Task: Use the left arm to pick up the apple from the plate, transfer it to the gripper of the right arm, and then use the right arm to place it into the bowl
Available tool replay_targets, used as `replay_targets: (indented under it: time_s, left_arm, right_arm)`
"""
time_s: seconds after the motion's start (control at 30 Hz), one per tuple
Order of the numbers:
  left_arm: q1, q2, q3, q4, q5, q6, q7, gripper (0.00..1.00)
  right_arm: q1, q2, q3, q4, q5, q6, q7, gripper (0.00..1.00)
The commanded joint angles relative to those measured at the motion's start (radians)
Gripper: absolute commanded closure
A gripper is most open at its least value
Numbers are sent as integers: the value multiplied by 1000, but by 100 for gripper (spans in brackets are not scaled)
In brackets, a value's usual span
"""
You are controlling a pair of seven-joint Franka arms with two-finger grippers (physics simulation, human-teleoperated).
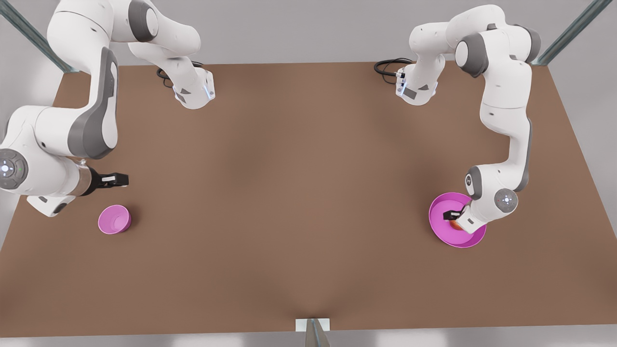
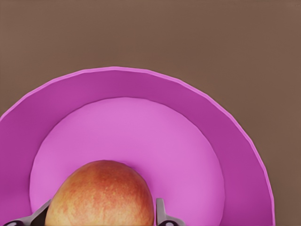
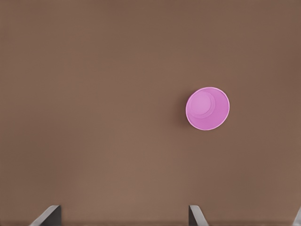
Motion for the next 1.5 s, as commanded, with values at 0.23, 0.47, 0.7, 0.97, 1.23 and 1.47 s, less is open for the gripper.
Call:
replay_targets:
  time_s: [0.23,0.47,0.7,0.97,1.23,1.47]
  left_arm:
    - [-1,5,0,-4,1,16,-35,17]
    - [5,-8,-8,-3,1,-35,-64,20]
    - [-27,-190,-118,13,-324,-225,-128,20]
    - [-93,143,-514,551,-702,-719,-177,20]
    - [-100,337,-612,689,-999,-702,-31,20]
    - [-109,368,-614,706,-1101,-553,45,21]
  right_arm:
    - [7,1,-2,-6,-4,-4,1,0]
    - [7,1,0,-6,-2,-7,-1,0]
    - [24,13,1,-9,-11,-8,-4,0]
    - [23,257,118,10,745,64,-491,0]
    - [-100,497,357,2,1052,363,-1736,0]
    - [-100,523,468,-18,1159,573,-1968,0]
